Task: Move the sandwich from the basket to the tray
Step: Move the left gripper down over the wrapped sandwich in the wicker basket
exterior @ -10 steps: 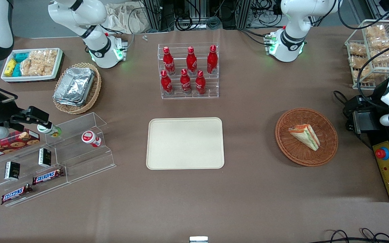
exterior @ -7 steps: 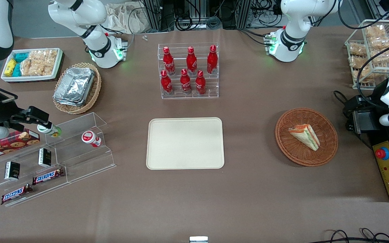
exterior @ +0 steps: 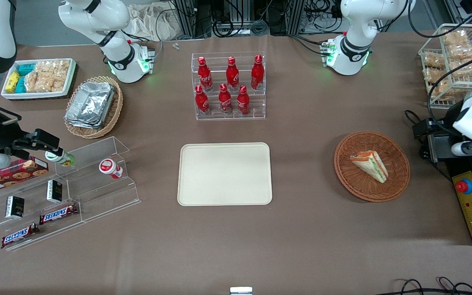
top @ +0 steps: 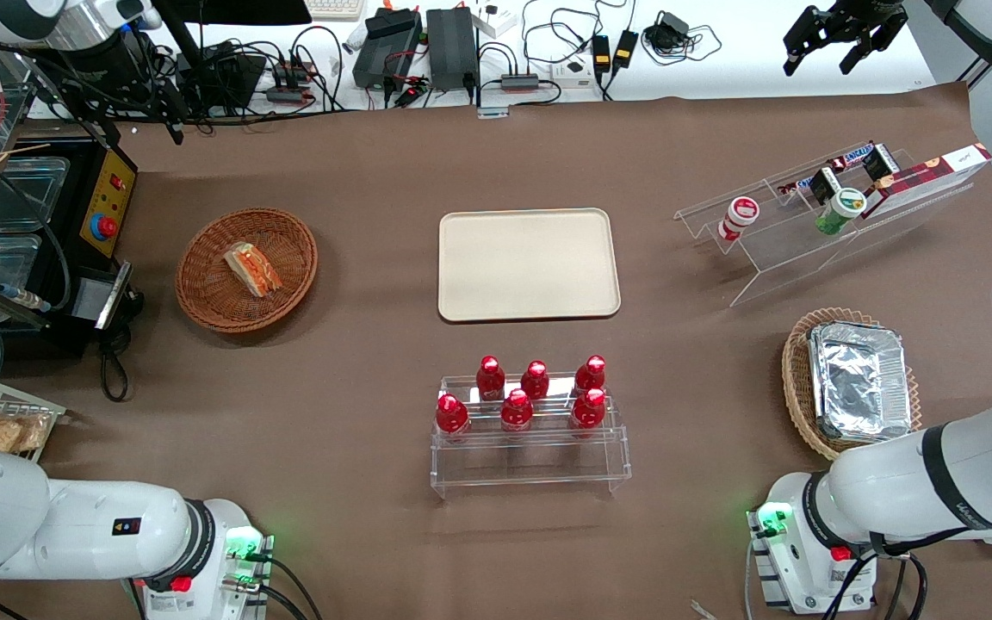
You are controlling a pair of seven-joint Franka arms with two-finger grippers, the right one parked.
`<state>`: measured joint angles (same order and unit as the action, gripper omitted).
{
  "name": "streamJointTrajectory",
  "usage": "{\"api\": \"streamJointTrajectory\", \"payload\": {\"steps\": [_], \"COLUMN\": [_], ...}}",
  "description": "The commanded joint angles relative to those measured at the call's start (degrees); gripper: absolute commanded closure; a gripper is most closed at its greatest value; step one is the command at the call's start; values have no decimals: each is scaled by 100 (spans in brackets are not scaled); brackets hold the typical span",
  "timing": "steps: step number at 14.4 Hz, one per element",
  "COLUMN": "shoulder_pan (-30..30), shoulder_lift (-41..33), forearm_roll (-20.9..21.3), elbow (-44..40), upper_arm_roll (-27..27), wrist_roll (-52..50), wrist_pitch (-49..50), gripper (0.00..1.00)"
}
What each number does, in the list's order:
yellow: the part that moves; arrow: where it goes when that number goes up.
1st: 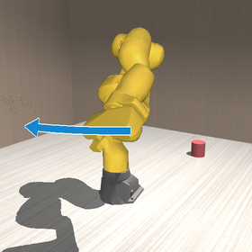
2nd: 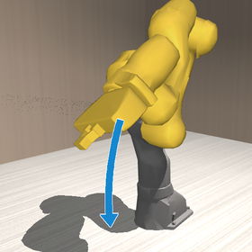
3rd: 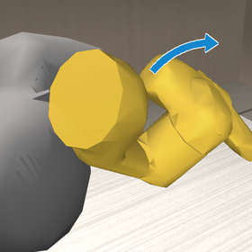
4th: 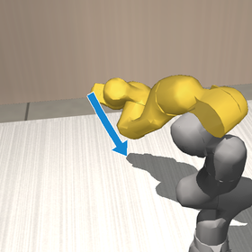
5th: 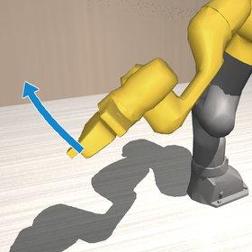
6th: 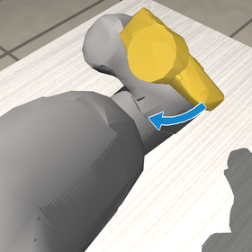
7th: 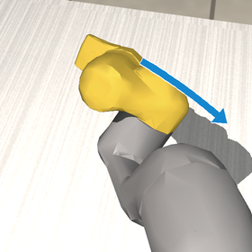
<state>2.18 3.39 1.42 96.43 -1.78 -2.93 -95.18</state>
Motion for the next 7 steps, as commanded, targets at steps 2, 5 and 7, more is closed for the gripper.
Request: {"api": "streamJointTrajectory", "payload": {"steps": [2, 5, 7], "shoulder_pan": [81, 90, 107], "shoulder_lift": [-137, -58, -102], "forearm_roll": [-45, -36, -36], "elbow": [954, 1307, 1841], "upper_arm_roll": [-59, -51, -33], "wrist_roll": [-277, -1311, -2225], "wrist_pitch": [-719, -1125, -1781], "gripper": [0, 0, 0]}}
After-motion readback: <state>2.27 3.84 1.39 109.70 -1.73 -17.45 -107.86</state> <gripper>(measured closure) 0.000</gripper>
